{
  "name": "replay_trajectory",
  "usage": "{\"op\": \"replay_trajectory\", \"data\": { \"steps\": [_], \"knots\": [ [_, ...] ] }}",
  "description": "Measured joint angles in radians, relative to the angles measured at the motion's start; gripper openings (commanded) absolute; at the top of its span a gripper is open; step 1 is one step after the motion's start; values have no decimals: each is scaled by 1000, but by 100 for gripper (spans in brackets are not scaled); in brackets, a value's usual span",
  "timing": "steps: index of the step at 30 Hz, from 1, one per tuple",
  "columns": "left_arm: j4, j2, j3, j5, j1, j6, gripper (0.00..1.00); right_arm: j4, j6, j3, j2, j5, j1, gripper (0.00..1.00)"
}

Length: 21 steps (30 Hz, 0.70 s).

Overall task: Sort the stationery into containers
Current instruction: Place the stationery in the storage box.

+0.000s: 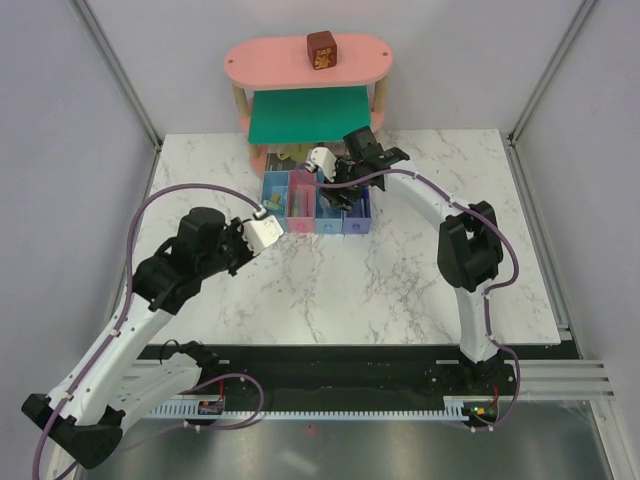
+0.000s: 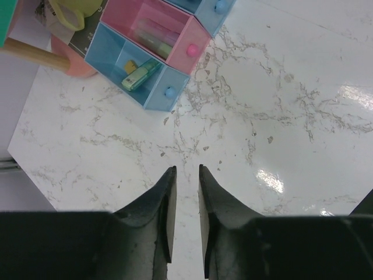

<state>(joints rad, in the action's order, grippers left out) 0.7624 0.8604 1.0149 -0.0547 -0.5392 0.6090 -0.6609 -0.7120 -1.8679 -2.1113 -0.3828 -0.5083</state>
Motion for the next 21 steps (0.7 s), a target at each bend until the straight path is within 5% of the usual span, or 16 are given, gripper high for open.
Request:
{"op": "replay_trajectory", "data": {
  "steps": [6,7,11,15,21],
  "knots": [
    [10,-10,1,2,0,8,58,4,-13,-22,-32,14,-9,27],
    [11,-10,1,2,0,8,69,4,-17,-30,-41,21,-11,27],
    [11,-14,1,2,0,8,89,10,-23,-51,-74,37,-19,27],
    [13,-32,1,3,0,6,99,11,-30,-66,-108,48,-29,28],
    [13,-77,1,4,0,5,100,10,-42,-91,-153,75,-39,40]
  ]
}}
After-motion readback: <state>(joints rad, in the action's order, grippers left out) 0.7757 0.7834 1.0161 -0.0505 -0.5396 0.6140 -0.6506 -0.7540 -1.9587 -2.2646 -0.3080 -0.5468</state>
